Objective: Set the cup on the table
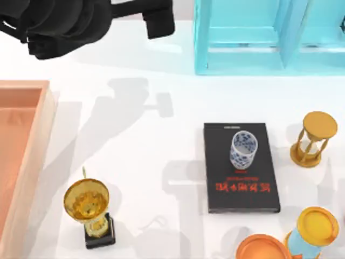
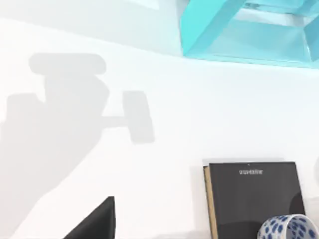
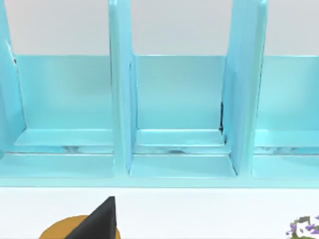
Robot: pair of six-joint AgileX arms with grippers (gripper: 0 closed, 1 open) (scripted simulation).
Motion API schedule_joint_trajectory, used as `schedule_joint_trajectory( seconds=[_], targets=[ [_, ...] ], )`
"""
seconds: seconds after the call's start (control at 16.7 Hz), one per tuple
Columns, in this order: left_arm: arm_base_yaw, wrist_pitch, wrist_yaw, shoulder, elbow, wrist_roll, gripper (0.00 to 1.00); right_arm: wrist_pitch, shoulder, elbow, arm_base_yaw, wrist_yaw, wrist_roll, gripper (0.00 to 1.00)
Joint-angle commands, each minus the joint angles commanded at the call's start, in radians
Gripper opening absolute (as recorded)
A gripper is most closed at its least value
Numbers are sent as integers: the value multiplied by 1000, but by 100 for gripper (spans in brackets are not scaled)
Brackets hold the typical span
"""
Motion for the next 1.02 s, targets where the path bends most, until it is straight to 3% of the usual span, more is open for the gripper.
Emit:
schedule_joint_trajectory(
  seconds=[0.54, 0.78, 1.02],
  targets=[
    [-311, -487, -80, 775, 808, -307, 100, 0, 0, 0, 0, 0, 0, 100],
    [-387, -613, -101, 974, 1014, -386, 100, 0, 0, 0, 0, 0, 0, 100],
    [-410, -651, -107, 1035, 1077, -409, 100, 0, 0, 0, 0, 0, 0, 100]
  ],
)
